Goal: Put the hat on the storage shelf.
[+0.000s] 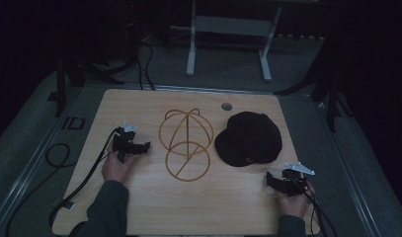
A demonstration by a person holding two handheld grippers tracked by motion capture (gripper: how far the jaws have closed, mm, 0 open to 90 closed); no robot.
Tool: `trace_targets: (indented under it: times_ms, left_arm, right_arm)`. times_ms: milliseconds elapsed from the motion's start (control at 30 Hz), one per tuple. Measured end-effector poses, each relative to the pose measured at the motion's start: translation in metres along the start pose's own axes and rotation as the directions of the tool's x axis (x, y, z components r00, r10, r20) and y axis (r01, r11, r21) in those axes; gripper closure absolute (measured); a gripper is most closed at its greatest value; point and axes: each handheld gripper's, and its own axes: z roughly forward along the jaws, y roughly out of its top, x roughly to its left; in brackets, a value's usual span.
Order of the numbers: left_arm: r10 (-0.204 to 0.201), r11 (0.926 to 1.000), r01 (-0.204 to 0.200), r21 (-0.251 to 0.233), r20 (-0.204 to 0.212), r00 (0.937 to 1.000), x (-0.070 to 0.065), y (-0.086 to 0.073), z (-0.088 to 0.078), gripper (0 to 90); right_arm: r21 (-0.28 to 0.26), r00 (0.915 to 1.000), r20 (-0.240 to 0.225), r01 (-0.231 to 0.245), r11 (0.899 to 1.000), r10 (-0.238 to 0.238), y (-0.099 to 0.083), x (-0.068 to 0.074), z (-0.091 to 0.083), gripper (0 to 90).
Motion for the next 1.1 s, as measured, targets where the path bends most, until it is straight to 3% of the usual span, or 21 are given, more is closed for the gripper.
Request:
trace_targets:
  times_ms: [133,233,333,467,567,600,733,900,933,1100]
  left_arm:
    - [-0.001,1.0,0.001,-0.001,0.0,1.0,0.0,0.0,0.0,9.6]
    - [0.0,1.0,0.0,0.0,0.0,1.0,0.0,0.0,0.0,9.6]
    - [0.0,1.0,0.0,0.0,0.0,1.0,0.0,0.0,0.0,9.6]
    - [0.0,1.0,0.0,0.0,0.0,1.0,0.0,0.0,0.0,9.6]
    - [0.0,1.0,0.0,0.0,0.0,1.0,0.0,0.0,0.0,9.6]
    - [0.0,1.0,0.0,0.0,0.0,1.0,0.0,0.0,0.0,9.6]
    - [-0.001,1.0,0.001,-0.001,0.0,1.0,0.0,0.0,0.0,9.6]
    - [-0.001,1.0,0.001,0.0,0.0,1.0,0.0,0.0,0.0,9.6]
    - [0.0,1.0,0.0,0.0,0.0,1.0,0.0,0.0,0.0,9.6]
    - [0.0,1.0,0.0,0.0,0.0,1.0,0.0,0.0,0.0,9.6]
  right_arm:
    - [0.002,1.0,0.003,-0.002,1.0,0.002,0.0,0.001,0.0,13.6]
    - [0.061,0.9999,0.012,-0.011,0.998,0.01,0.005,0.004,-0.003,15.5]
    - [0.08,1.0,0.004,0.0,0.997,0.0,0.007,0.005,-0.005,17.8]
    - [0.105,0.9992,-0.026,0.033,0.994,-0.03,0.009,0.008,-0.008,29.1]
    - [0.111,0.9988,-0.029,0.042,0.993,-0.039,0.01,0.009,-0.009,31.5]
    - [0.14,0.9952,-0.035,0.095,0.986,-0.091,0.012,0.015,-0.013,36.0]
    - [0.144,0.9912,-0.048,0.129,0.981,-0.123,0.016,0.02,-0.021,42.5]
    - [0.136,0.9892,-0.073,0.136,0.981,-0.127,0.021,0.021,-0.029,38.7]
    - [0.146,0.9878,-0.087,0.141,0.979,-0.129,0.024,0.022,-0.031,35.5]
    - [0.163,0.9826,-0.096,0.173,0.971,-0.159,0.029,0.028,-0.034,36.9]
